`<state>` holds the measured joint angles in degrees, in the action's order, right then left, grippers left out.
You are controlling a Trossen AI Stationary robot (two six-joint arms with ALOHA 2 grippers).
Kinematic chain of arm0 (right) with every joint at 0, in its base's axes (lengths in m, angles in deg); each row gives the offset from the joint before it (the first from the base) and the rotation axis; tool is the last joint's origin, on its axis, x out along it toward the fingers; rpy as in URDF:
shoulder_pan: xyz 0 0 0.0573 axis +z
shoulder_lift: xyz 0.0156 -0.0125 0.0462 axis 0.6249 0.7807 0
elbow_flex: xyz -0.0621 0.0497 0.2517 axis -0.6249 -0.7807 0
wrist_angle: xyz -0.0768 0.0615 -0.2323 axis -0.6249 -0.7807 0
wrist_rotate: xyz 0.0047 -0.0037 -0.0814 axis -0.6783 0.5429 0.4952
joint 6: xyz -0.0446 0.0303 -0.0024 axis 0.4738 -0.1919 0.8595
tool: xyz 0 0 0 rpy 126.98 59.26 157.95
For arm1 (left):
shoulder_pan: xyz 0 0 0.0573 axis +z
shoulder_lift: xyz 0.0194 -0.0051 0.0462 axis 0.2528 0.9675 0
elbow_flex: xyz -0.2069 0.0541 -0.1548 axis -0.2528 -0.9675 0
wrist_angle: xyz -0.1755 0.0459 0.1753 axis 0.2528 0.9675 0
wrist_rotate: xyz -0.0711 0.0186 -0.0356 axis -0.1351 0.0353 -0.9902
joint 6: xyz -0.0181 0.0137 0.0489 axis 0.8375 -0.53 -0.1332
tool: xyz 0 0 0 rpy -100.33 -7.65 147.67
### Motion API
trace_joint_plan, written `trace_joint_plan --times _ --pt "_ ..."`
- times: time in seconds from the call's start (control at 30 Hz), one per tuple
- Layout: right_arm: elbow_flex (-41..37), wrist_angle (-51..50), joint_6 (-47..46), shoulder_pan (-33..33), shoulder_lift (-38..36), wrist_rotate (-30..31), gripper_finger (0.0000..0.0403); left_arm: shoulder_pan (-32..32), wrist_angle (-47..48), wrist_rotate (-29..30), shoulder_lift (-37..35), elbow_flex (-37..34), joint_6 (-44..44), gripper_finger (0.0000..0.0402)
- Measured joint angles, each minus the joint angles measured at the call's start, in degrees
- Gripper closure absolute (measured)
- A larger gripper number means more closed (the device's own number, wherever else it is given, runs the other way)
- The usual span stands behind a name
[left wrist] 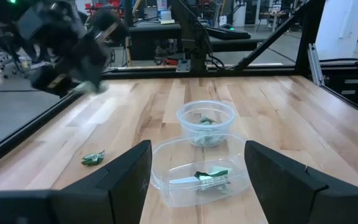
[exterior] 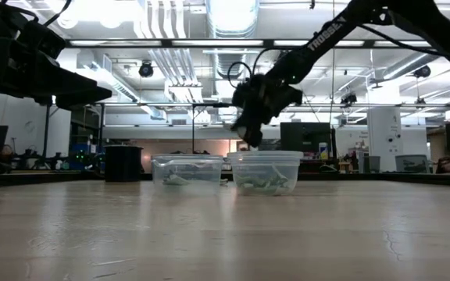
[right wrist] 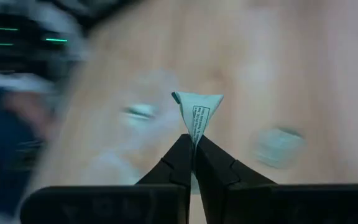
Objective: Pick and place Stevia / Truvia into bins
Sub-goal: Put the green truvia packet into the left transparent container
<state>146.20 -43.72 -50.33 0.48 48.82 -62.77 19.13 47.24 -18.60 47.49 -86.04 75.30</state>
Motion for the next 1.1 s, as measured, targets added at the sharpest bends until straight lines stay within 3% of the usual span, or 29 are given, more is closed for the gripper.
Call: trace_joint_plan --times 0.2,0.4,0.7,0.97,1.1 --pt "-0.4 -1.0 4.5 3.7 0.2 -18.5 0.0395 0.0 0.0 0.0 0.0 0.0 0.0 0.0162" --pt "-0.3 -1.0 6.9 9.1 0.4 -20.5 0.0394 0.0 0.0 0.0 0.0 0.0 0.0 0.0162" --pt "-0.3 2.6 8.6 15.7 0.4 -19.5 0.0394 0.0 0.0 0.0 0.0 0.0 0.0 0.0162" --pt "-0.3 14.4 1.5 20.0 0.4 -3.1 0.0394 0.0 0.0 0.0 0.0 0.0 0.0 0.0162" --pt "-0.3 16.0 0.4 20.8 0.4 -1.1 0.0394 0.0 0.0 0.0 0.0 0.0 0.0 0.0162"
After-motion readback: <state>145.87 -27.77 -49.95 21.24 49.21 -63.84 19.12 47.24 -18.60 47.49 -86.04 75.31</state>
